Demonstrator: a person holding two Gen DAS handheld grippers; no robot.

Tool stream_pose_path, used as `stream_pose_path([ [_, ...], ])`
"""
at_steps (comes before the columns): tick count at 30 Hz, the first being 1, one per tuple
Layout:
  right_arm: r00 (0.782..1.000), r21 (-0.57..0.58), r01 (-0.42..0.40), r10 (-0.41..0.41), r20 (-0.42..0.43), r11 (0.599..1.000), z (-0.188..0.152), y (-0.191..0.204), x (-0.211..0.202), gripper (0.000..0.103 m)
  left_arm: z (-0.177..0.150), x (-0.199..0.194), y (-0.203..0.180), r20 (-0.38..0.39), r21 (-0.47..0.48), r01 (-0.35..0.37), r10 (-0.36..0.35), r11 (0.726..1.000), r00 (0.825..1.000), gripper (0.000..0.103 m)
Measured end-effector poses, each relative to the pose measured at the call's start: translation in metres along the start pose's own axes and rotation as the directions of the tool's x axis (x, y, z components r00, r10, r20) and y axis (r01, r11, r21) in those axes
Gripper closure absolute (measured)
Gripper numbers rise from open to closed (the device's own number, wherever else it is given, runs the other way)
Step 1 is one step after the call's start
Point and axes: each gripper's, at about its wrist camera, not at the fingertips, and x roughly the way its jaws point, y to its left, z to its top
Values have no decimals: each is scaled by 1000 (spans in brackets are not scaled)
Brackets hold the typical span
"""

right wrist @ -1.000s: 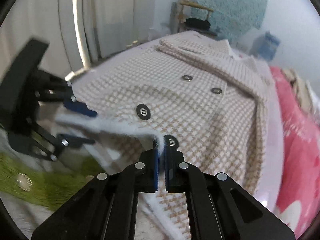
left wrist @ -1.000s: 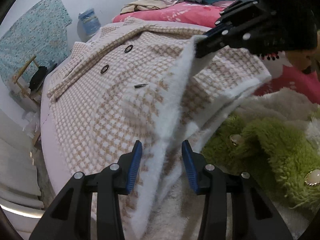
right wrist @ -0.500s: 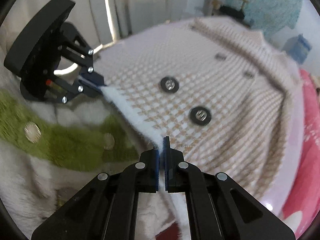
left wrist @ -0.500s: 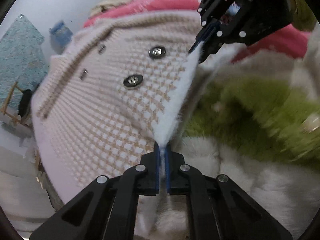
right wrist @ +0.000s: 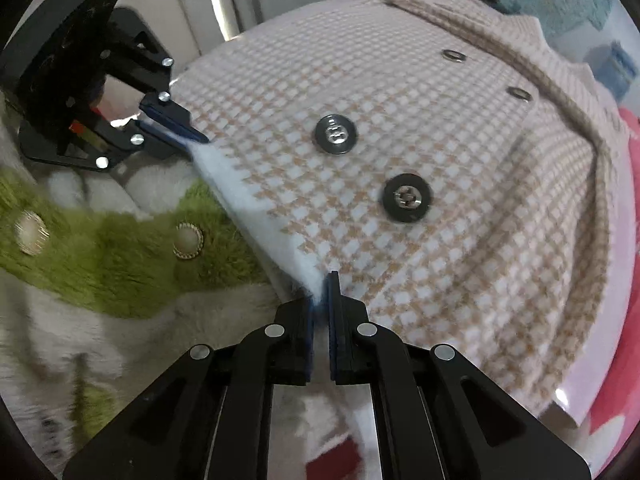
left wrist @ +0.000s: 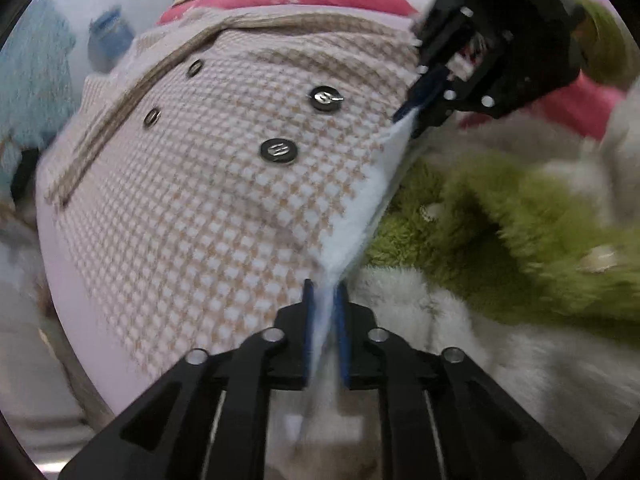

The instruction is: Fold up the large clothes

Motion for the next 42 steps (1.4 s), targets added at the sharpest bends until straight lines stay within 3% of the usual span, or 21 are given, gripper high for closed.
stream_pose_path([
  [1, 1000, 13, -5, 5, -1, 1000, -1, -2, -8, 77, -1, -7, 8, 2, -45, 31, -31, 999, 1000, 80],
  [3, 999, 40, -20, 19, 29, 999, -1, -7, -23, 61, -2, -22, 22, 37, -110, 88, -84, 990, 996, 73],
  [7, 985, 167, -106, 80, 154, 980, 2, -28, -44, 57, 1, -46, 61, 200, -266, 218, -167, 939, 965, 67],
  [8, 983, 192, -104, 71, 172, 976, 3, -34, -46, 55, 5, -45, 64, 213, -287, 216, -158, 933, 964, 67],
  [10, 979, 293, -33, -29, 203, 955, -1, -52, -50, 46, 15, -34, 67, 213, -316, 177, -113, 932, 971, 67],
  [13, 957, 483, 82, -204, 207, 872, -10, -93, -56, 45, 32, -15, 63, 223, -335, 139, -65, 932, 973, 67],
  [14, 940, 559, 132, -282, 192, 819, -15, -111, -57, 45, 41, -9, 64, 239, -341, 137, -55, 930, 970, 67],
  [17, 903, 682, 202, -403, 148, 703, -21, -152, -48, 45, 67, 7, 61, 271, -349, 123, -26, 929, 962, 67],
  [20, 920, 741, 147, -366, 142, 655, -22, -179, -30, 48, 90, 23, 57, 269, -340, 116, -22, 933, 963, 67],
  [21, 931, 752, 124, -338, 138, 647, -21, -187, -23, 59, 96, 27, 54, 268, -333, 103, -11, 937, 963, 67],
  [22, 939, 746, 111, -316, 139, 657, -19, -191, -20, 82, 101, 29, 52, 268, -323, 92, -3, 942, 964, 67],
  [23, 940, 735, 131, -319, 121, 665, -18, -192, -21, 97, 105, 34, 50, 264, -314, 95, -10, 945, 965, 67],
  [25, 908, 722, 207, -404, 109, 661, -12, -182, -36, 97, 107, 43, 49, 231, -310, 87, -14, 947, 973, 67],
  [27, 872, 728, 281, -484, 79, 625, -12, -185, -46, 98, 103, 54, 46, 184, -306, 70, -13, 950, 983, 67],
  [28, 852, 715, 335, -522, 48, 613, -11, -188, -45, 98, 100, 58, 46, 171, -311, 64, -11, 948, 985, 67],
  [32, 865, 700, 376, -501, -29, 607, -19, -202, -20, 97, 94, 58, 50, 185, -334, 101, -39, 937, 982, 67],
  [35, 799, 617, 510, -597, -80, 600, -3, -187, -24, 90, 92, 57, 51, 184, -331, 106, -46, 938, 982, 67],
  [37, 769, 608, 538, -636, -69, 584, 1, -177, -41, 71, 92, 57, 50, 184, -326, 101, -42, 940, 982, 67],
  [39, 747, 614, 537, -664, -27, 578, 4, -164, -61, 66, 90, 55, 47, 186, -318, 93, -34, 943, 982, 67],
  [40, 743, 613, 529, -670, 0, 586, 9, -159, -67, 64, 89, 55, 45, 187, -317, 90, -31, 944, 982, 67],
  [42, 770, 603, 464, -632, 87, 649, 22, -145, -73, 64, 84, 53, 43, 193, -314, 87, -26, 945, 981, 67],
])
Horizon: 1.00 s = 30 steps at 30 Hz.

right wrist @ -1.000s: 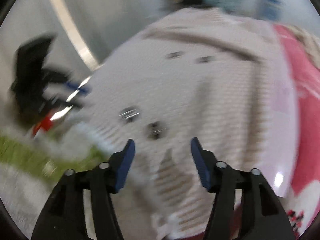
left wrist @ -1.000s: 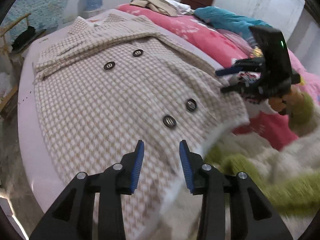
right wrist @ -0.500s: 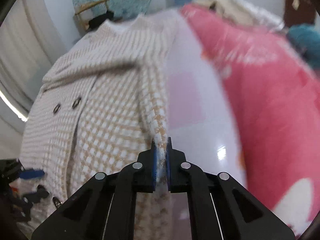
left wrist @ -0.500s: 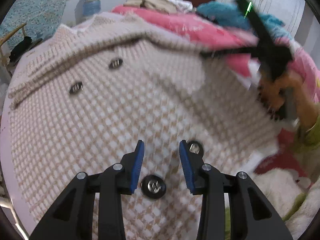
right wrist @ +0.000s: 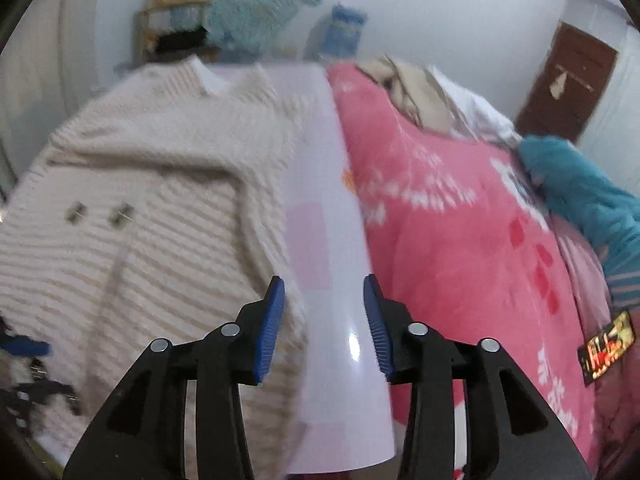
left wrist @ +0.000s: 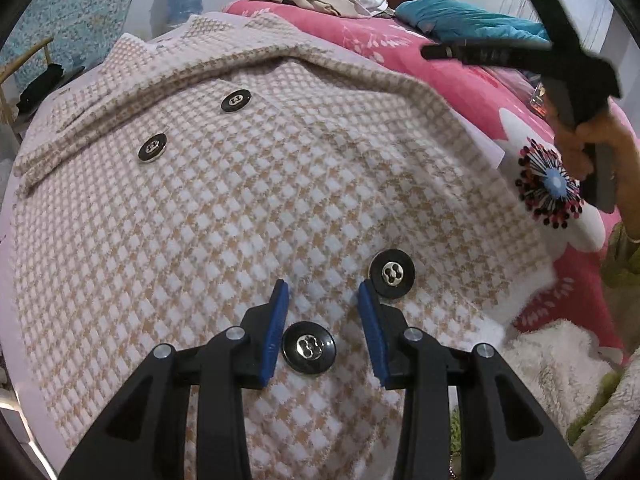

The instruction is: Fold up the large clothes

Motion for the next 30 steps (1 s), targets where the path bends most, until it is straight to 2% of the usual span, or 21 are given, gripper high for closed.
stream_pose_path([
  [2, 996, -25, -90, 90, 14, 996, 10, 20, 6, 64, -2, -2, 0, 4, -8, 1, -1, 1000, 1000, 67],
  [4, 990, -57, -139, 139, 9, 989, 17, 43, 20, 66, -7, -4, -2, 9, -15, 1, -1, 1000, 1000, 67],
  [7, 979, -44, -202, 200, -49, 978, 28, 58, 55, 76, -7, -4, 3, 17, -24, 2, -2, 1000, 1000, 67],
  [9, 985, -22, -157, 155, -79, 987, 32, 49, 79, 77, -7, -5, 6, 21, -31, 6, -6, 1000, 1000, 67],
  [10, 985, 4, -139, 139, -98, 990, 33, 38, 90, 80, -9, -6, 8, 23, -33, 9, -8, 999, 1000, 67],
  [11, 985, 37, -119, 122, -124, 992, 34, 19, 103, 86, -10, -8, 10, 27, -36, 12, -11, 999, 1000, 67],
  [12, 984, 51, -104, 110, -137, 993, 33, 8, 109, 103, -12, -9, 13, 29, -39, 17, -16, 999, 999, 67],
  [15, 971, 137, -177, 195, -137, 975, 32, -26, 118, 103, -14, -11, 19, 29, -45, 31, -29, 999, 999, 67],
  [18, 985, 37, -113, 117, -130, 993, 30, -20, 122, 103, -15, -12, 23, 28, -39, 34, -33, 999, 999, 67],
  [22, 987, 3, -92, 92, -134, 996, 41, -9, 115, 103, -15, -12, 25, 27, -33, 31, -30, 999, 999, 67],
  [23, 988, 3, -107, 107, -110, 994, 45, -6, 105, 99, -15, -12, 24, 27, -30, 28, -27, 999, 999, 67],
  [25, 994, -16, -100, 100, -47, 995, 54, 2, 88, 70, -16, -13, 24, 28, -23, 22, -22, 999, 999, 67],
  [27, 996, -47, -89, 90, 22, 995, 65, 11, 78, 54, -14, -10, 20, 26, -19, 19, -19, 1000, 999, 67],
  [28, 997, -71, -72, 75, 30, 995, 68, 17, 81, 47, -14, -10, 19, 26, -21, 20, -19, 1000, 999, 67],
  [30, 999, -143, -30, 31, 6, 989, 72, 31, 98, 46, -14, -9, 17, 25, -20, 18, -18, 1000, 1000, 67],
])
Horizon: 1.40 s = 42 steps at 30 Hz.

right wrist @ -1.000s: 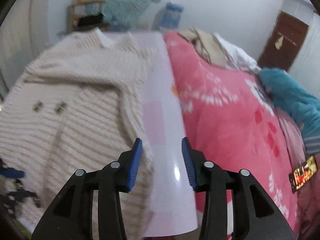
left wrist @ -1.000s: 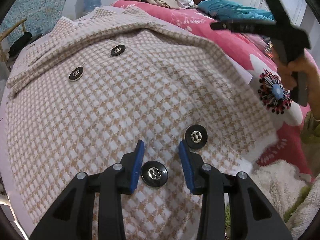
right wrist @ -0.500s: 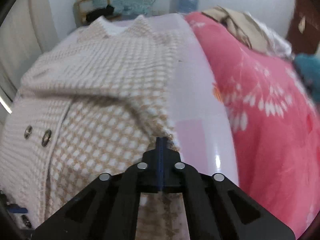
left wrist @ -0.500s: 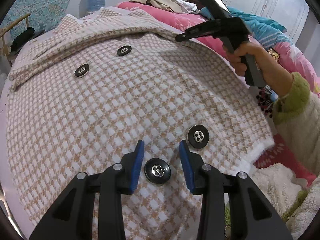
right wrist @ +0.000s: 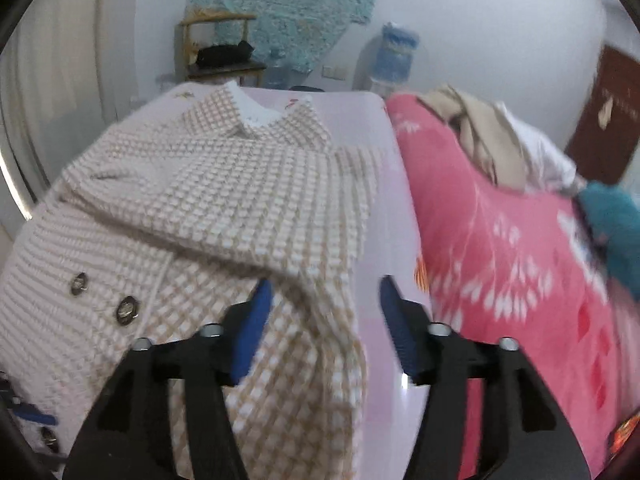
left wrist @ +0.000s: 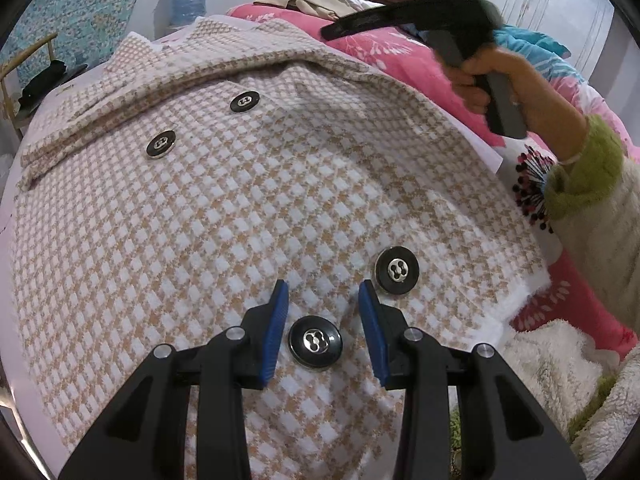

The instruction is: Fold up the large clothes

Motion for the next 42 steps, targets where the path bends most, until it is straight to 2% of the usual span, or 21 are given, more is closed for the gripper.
stream_pose_path([
  [2, 999, -47, 30, -31, -38, 998, 0, 8, 16, 47, 0, 1, -1, 1, 2, -3, 3, 1000, 1000, 67],
  [3, 996, -67, 66, -70, -59, 996, 0, 10, 27, 51, 0, 1, -4, 2, 2, -4, 4, 1000, 1000, 67],
  [4, 993, -69, 85, -90, -74, 994, 0, 9, 33, 67, 0, 2, -5, 1, 2, -4, 4, 1000, 1000, 67],
  [7, 997, 8, 20, -19, -79, 1000, -2, -6, 38, 82, 0, 1, -5, 2, -2, 0, 0, 1000, 1000, 67],
  [12, 998, 90, 17, -11, -59, 996, -8, -23, 34, 88, 1, 1, -6, 2, 3, -1, 1, 1000, 1000, 67],
  [18, 997, 120, 7, 3, -81, 993, -12, -23, 41, 86, 1, 1, -7, 5, -1, -3, 3, 1000, 1000, 67],
  [20, 996, 105, 23, -13, -93, 994, -13, -18, 41, 79, 1, 1, -7, 5, 1, -4, 4, 1000, 1000, 67],
  [22, 995, 112, 31, -21, -94, 993, -15, -25, 39, 64, 1, 1, -7, 6, 0, -3, 3, 1000, 1000, 67],
  [27, 993, 202, -78, 95, -74, 976, -28, -47, 14, 53, 2, 2, -8, 6, -3, 0, 0, 1000, 1000, 67],
  [29, 991, 197, -91, 107, -74, 976, -35, -46, 6, 53, 1, 2, -7, 6, -3, -1, 1, 1000, 1000, 67],
  [31, 993, 181, -45, 63, -96, 982, -44, -45, 8, 61, 2, 2, -7, 7, -2, -1, 1, 1000, 1000, 67],
  [36, 996, 246, -33, 53, -75, 969, -45, -58, 19, 62, 7, 4, -11, 5, 12, -11, 11, 1000, 1000, 67],
  [42, 994, 153, 15, 2, -110, 988, -38, -46, 10, 63, 12, 2, -18, 5, 13, -28, 28, 1000, 1000, 67],
])
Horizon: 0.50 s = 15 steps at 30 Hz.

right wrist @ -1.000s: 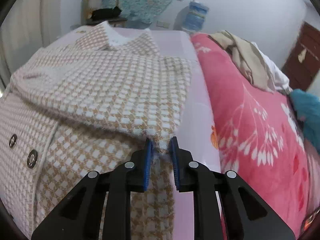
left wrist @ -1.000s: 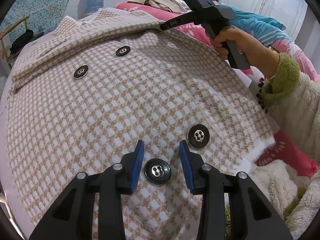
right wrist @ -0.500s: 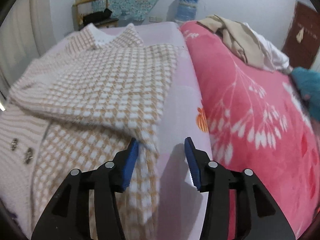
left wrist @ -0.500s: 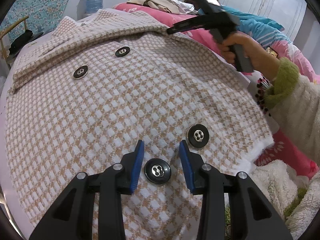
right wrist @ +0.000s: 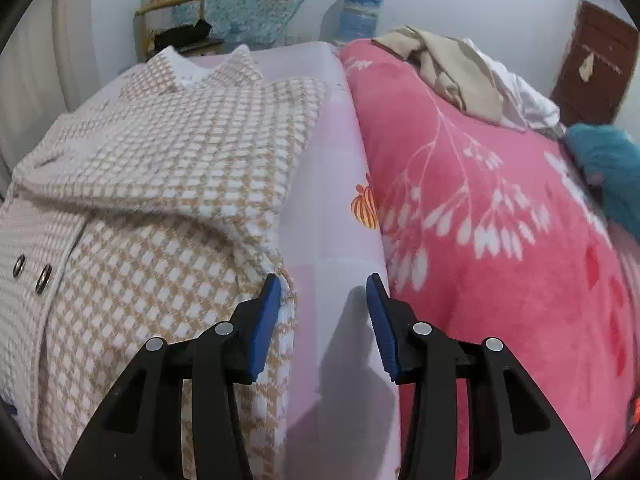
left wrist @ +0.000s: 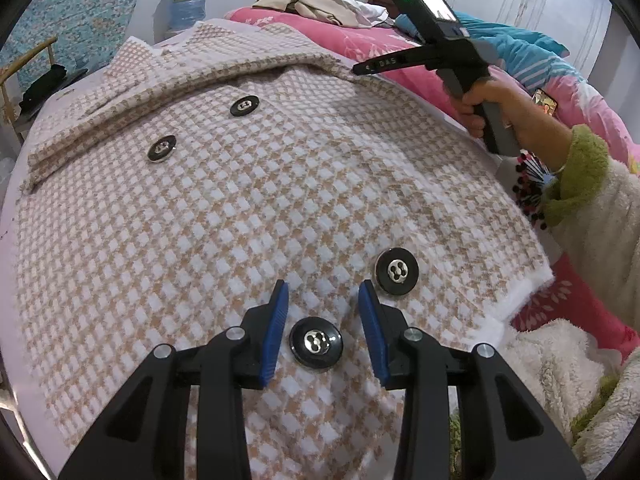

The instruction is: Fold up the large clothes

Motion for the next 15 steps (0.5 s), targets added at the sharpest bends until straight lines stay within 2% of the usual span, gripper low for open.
stream_pose_path([
  [2, 999, 6, -36, 36, 7, 999, 8, -3, -16, 61, 5, -16, 4, 31, 7, -32, 32, 999, 999, 67],
  [4, 997, 24, -70, 69, 45, 997, 18, -10, -29, 50, 14, -34, 14, 76, 13, -76, 75, 997, 994, 67],
  [7, 984, 91, -167, 159, 86, 982, 39, -23, -30, 43, 43, -57, 44, 127, -17, -158, 159, 987, 979, 67],
  [12, 960, 217, -279, 266, 88, 935, 78, -38, 12, 43, 101, -51, 133, 168, -199, -233, 267, 952, 949, 67],
  [15, 947, 287, -321, 316, 66, 903, 97, -44, 48, 43, 128, -28, 197, 150, -330, -223, 284, 917, 947, 67],
])
